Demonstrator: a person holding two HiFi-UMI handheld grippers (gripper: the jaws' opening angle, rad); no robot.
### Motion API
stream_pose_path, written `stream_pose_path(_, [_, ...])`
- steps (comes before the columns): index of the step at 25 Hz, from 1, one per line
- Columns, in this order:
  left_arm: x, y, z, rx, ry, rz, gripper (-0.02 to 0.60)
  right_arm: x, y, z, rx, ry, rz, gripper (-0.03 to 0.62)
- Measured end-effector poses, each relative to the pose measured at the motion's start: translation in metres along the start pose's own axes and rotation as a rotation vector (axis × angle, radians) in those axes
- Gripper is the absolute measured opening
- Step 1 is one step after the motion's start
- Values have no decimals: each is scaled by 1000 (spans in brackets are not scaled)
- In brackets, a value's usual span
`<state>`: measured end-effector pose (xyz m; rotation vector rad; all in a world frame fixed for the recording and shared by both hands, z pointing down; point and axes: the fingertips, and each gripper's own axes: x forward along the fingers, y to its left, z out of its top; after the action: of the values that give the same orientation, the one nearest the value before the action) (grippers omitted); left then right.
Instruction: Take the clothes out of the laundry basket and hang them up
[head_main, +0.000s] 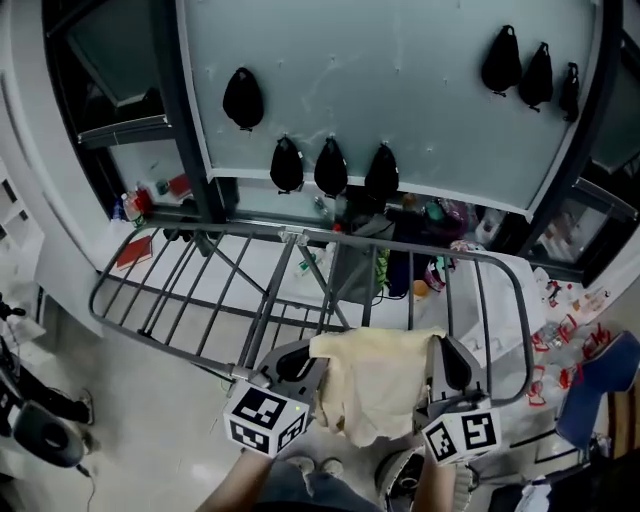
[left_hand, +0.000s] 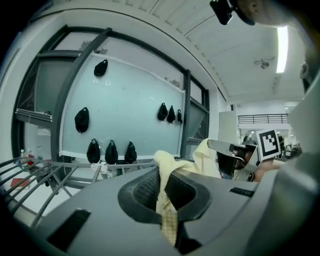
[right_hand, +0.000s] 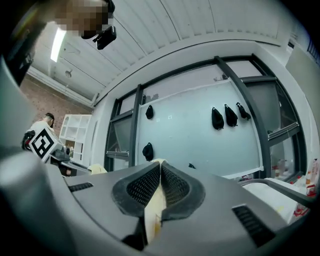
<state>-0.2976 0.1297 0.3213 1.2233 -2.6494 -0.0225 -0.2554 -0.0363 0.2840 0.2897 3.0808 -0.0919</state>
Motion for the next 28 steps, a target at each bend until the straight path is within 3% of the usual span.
stream_pose_path(5, [-1,11,-5,-16,-4,74,26,12,2,-8,5,15,61,9])
stream_pose_path(13, [12,40,-21,-53,19,132,26,47,10,-31,4,74,104,9])
stream_pose_path(19, [48,73,-27,-50,47,114,26,93,1,-50,-39,137,83,9])
stream_pose_path(28, [115,137,-3,-44,46,95,26,178,-34,-64,-75,201,14,9])
